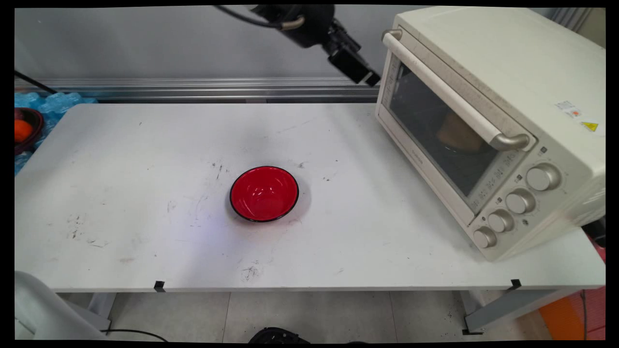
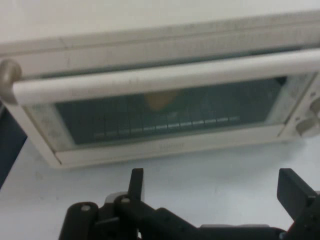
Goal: Open the oven
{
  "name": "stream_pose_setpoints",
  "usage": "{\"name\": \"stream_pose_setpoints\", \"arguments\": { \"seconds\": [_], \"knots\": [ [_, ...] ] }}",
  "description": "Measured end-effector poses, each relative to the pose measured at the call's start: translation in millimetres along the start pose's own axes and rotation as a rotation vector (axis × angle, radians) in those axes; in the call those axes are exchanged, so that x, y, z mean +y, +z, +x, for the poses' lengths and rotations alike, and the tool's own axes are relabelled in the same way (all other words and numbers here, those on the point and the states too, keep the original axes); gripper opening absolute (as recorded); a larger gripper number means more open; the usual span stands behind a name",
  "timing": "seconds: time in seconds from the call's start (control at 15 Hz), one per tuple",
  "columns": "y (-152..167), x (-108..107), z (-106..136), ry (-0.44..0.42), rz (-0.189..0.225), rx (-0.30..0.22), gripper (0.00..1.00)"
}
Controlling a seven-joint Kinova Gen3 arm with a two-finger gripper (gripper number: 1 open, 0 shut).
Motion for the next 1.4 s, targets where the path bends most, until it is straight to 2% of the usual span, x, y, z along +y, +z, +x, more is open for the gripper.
{"name": "stream_pose_setpoints", "arguments": {
  "seconds": [0.47,1.0,1.07,1.4],
  "knots": [
    [22.6,-1.6,47.2,-0.011,0.018,0.019,1.0],
    [50.6,-4.9,81.7,-0.016,0.031,0.02,1.0],
    [54.5,-5.9,85.5,-0.019,0.036,0.019,0.0],
    [72.4,-11.2,99.8,-0.033,0.057,0.007,0.0]
  ]
}}
